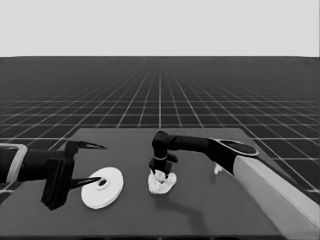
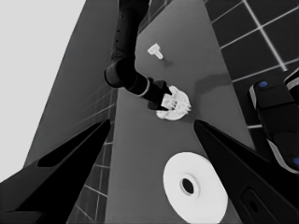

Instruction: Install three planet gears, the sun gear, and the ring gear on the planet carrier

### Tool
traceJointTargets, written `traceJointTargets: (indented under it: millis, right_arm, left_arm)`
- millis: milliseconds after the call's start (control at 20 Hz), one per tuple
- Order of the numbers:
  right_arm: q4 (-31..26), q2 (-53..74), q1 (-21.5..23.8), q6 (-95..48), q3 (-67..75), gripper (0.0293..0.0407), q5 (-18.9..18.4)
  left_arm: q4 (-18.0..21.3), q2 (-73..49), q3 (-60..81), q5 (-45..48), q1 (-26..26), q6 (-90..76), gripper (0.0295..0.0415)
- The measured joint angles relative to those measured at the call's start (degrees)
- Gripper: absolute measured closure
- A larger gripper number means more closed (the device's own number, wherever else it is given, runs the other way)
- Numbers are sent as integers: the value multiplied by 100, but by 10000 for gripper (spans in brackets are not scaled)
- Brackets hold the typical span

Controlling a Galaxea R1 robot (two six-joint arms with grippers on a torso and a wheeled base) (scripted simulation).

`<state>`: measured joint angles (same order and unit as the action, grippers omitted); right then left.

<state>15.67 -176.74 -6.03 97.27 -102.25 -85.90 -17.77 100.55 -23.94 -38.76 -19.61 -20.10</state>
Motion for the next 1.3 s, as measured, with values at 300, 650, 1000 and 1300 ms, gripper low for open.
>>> traceJointTargets:
  millis: [300,650,1000,1300]
  right_arm:
    - [0,2,-1,360,-1,388,0]
    - [0,2,0,780,-1,388,1]
    - [1,2,-1,1200,-1,388,0]
    - [1,2,-1,1560,-1,388,0]
  left_arm:
    - [0,0,0,0,0,0,326]
    - [0,0,0,0,0,0,326]
    - [0,0,0,0,0,0,326]
    - [0,0,0,0,0,0,326]
